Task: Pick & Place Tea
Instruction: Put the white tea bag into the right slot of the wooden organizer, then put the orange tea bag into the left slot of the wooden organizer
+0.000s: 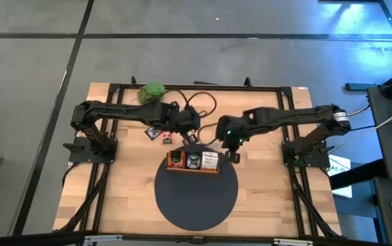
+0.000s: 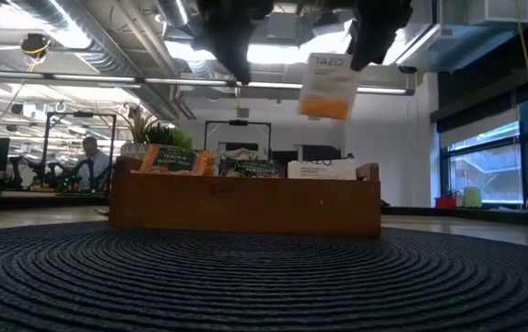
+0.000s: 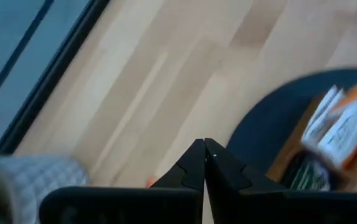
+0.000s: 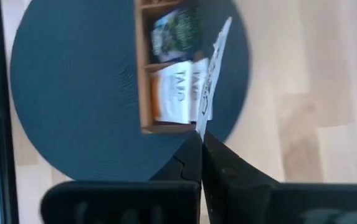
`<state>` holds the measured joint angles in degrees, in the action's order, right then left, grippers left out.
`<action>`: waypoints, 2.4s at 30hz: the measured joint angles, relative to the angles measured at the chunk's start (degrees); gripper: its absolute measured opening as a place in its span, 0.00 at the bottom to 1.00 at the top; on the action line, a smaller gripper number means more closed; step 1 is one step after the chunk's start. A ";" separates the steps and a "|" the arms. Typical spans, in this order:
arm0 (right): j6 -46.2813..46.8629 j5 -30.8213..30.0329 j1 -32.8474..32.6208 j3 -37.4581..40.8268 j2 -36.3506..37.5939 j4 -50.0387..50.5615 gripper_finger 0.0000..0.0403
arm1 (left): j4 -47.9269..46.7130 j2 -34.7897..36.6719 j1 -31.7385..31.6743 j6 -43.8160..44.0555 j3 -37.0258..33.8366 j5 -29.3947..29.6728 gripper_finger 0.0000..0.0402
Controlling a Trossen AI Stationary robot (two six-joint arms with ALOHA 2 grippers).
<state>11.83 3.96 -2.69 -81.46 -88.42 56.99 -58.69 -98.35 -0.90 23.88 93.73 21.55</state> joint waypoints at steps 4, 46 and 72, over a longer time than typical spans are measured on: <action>1.69 0.07 -2.67 -1.16 -4.47 0.02 0.00 | -5.09 0.00 3.05 4.04 0.00 0.59 0.01; 2.97 -5.43 -9.63 -1.26 -21.50 -3.28 0.03 | -1.52 1.77 22.55 12.90 0.07 5.75 0.01; 4.23 -18.76 -9.61 -0.64 -0.43 -0.67 0.07 | -3.03 4.40 16.89 9.41 -0.07 -1.78 0.01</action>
<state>16.06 -14.80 -12.29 -82.09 -88.85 56.32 -61.72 -93.95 15.99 33.29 93.66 19.77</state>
